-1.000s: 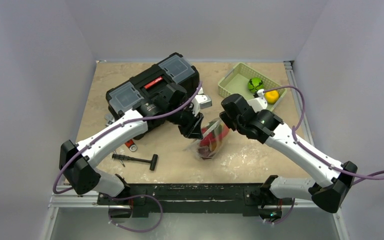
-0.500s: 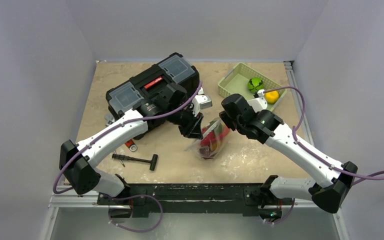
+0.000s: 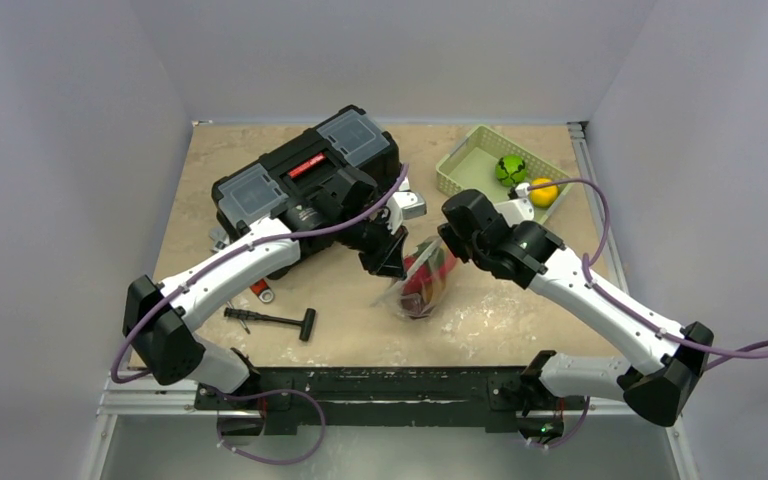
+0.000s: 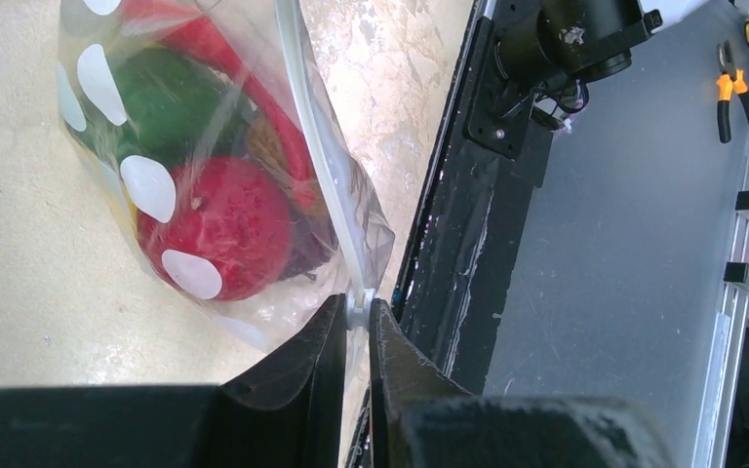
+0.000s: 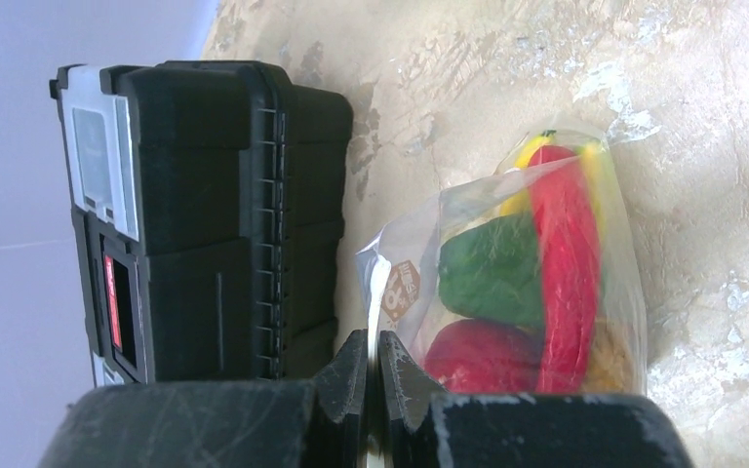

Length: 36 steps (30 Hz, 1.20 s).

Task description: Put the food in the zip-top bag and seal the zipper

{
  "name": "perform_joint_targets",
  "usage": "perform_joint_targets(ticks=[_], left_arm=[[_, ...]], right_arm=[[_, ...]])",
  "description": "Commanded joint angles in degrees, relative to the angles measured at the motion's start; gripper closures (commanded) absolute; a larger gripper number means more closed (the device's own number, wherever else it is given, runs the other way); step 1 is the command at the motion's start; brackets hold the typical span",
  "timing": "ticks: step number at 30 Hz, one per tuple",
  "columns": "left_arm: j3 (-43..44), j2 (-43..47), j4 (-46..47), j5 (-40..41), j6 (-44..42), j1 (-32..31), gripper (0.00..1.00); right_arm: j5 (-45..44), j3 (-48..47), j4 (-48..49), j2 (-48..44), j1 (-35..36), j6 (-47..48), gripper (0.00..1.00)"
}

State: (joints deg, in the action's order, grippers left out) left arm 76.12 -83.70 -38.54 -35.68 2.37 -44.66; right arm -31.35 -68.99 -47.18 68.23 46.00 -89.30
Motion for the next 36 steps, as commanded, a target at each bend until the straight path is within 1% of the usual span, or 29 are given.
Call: perform_joint_targets(ticks=[1, 3, 6, 8, 11, 15, 18, 19, 22, 27, 29, 32, 33, 35, 36], left_arm=[[0.8, -0.2, 1.2, -1.6, -0.1, -0.1, 1.0], [0.8, -0.8, 0.9, -1.1, 0.0, -0.1, 1.0], [1.3, -2.0, -0.3, 0.0, -0.3, 0.0, 1.0], [1.5, -2.5, -1.1, 0.8, -0.9, 0.0, 1.0], [1.7, -2.8, -1.8, 1.5, -1.4, 0.0, 1.0], [2.2, -2.8, -3.1, 2.5, -2.1, 0.0, 1.0], [2.0, -2.1, -3.6, 3.1, -2.1, 0.0, 1.0], [1.9, -1.9, -3.8, 3.2, -3.7, 0.0, 1.0], [2.0, -1.7, -4.6, 4.1, -4.5, 0.0, 1.0], [3.1, -2.1, -7.1, 4.9, -5.8, 0.0, 1.0], [3.5, -2.1, -7.6, 5.5, -5.9, 0.0, 1.0], [3.9, -1.8, -8.5, 7.5, -6.6, 0.2, 1.0], [4.0, -1.6, -8.9, 9.1, -6.7, 0.3, 0.93], [4.0, -0.8, -9.0, 10.8, -6.3, 0.8, 0.66], [4.1, -0.4, -9.1, 11.0, -6.2, 1.4, 0.57]], right_arm=[[-2.8, 0.8, 3.1, -1.6, -0.2, -4.0, 1.0], [-3.2, 3.2, 7.4, -3.2, -1.0, -1.5, 1.0], [3.9, 7.3, 14.3, -5.7, -6.5, 0.7, 1.0], [7.2, 8.7, 16.0, -6.6, -10.6, 1.3, 1.0], [9.9, 8.1, 16.4, -7.4, -15.5, 3.6, 1.0], [11.3, 6.7, 15.8, -8.0, -20.1, 5.9, 1.0], [12.8, 7.0, 15.8, -8.4, -23.3, 7.6, 1.0], [13.5, 7.3, 16.1, -8.4, -24.5, 8.4, 1.0], [16.8, 8.7, 17.5, -7.6, -28.1, 10.8, 1.0], [20.3, 12.1, 17.7, -6.5, -30.0, 12.6, 1.0], [19.7, 13.7, 18.7, -7.5, -30.7, 13.5, 1.0], [18.5, 13.8, 18.5, -8.0, -30.9, 16.1, 1.0], [18.6, 13.7, 19.5, -7.9, -30.9, 18.2, 1.0], [20.9, 13.0, 20.8, -6.4, -30.9, 22.0, 1.0], [21.5, 12.3, 20.3, -5.4, -30.9, 23.6, 1.0]])
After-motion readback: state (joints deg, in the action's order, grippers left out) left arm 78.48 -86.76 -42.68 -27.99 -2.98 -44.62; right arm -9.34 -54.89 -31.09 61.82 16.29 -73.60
